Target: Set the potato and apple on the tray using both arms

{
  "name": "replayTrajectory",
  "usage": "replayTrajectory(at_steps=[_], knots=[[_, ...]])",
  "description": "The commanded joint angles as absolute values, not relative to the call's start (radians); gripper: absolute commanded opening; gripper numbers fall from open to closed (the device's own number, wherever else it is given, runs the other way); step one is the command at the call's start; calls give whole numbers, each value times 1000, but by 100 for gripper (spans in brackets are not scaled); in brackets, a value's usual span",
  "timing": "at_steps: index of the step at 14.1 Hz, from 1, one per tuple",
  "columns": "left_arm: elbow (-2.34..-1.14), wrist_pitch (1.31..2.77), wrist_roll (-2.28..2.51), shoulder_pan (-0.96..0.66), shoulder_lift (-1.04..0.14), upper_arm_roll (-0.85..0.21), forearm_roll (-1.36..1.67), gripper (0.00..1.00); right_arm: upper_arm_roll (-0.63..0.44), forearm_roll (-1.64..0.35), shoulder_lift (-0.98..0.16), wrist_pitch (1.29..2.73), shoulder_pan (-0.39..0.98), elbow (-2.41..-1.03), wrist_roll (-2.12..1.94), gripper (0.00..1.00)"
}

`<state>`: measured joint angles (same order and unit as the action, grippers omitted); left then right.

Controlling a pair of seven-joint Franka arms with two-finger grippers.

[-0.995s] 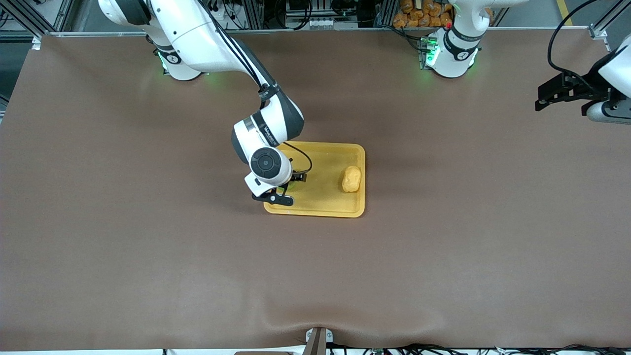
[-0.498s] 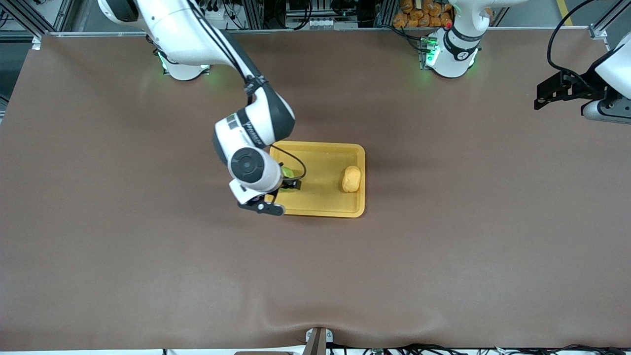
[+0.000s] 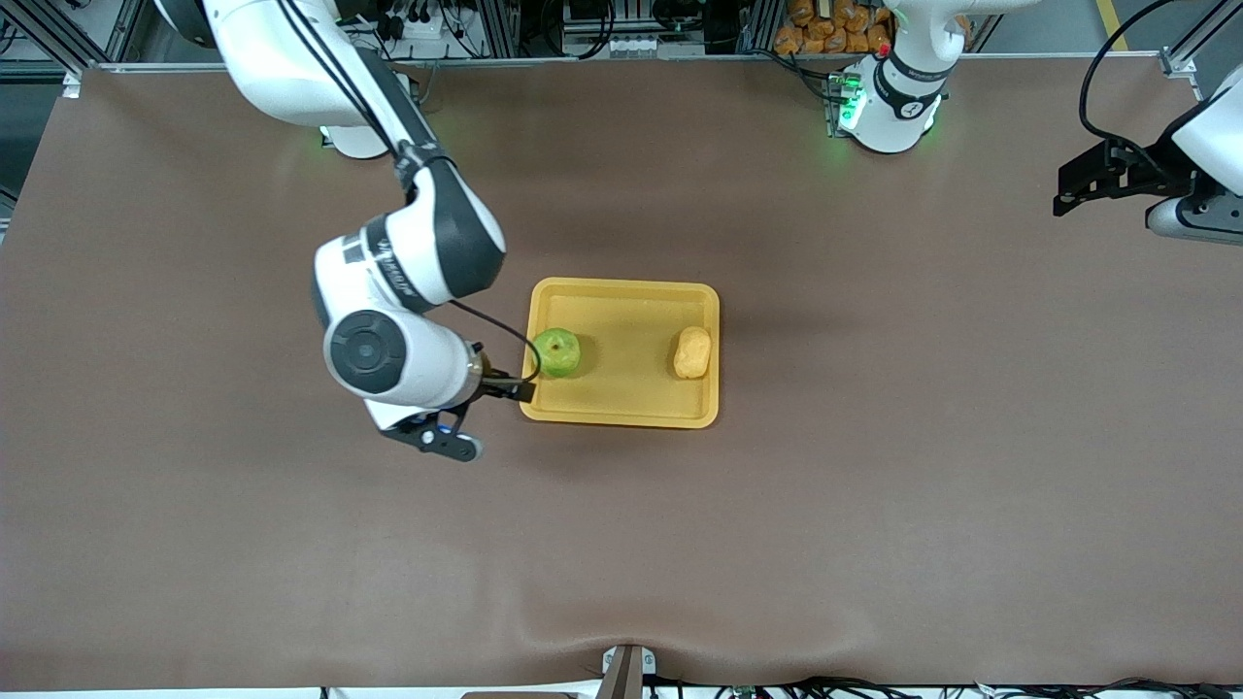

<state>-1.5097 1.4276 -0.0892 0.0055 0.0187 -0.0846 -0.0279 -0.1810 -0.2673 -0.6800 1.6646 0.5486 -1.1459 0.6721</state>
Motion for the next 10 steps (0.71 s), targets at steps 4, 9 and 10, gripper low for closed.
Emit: replayTrajectory(at_steps=[4, 9, 10], knots=[[-1509, 1434, -64, 12, 9, -97, -43, 100, -169, -236, -595, 1577, 427, -1123, 670, 100], [-1517, 1491, -57, 11, -14, -100, -38, 100, -176, -215, -523, 1494, 322, -1123, 628, 100], [-1517, 1493, -57, 11, -15, -100, -37, 100, -176, -204, -502, 1459, 290, -1123, 570, 100]])
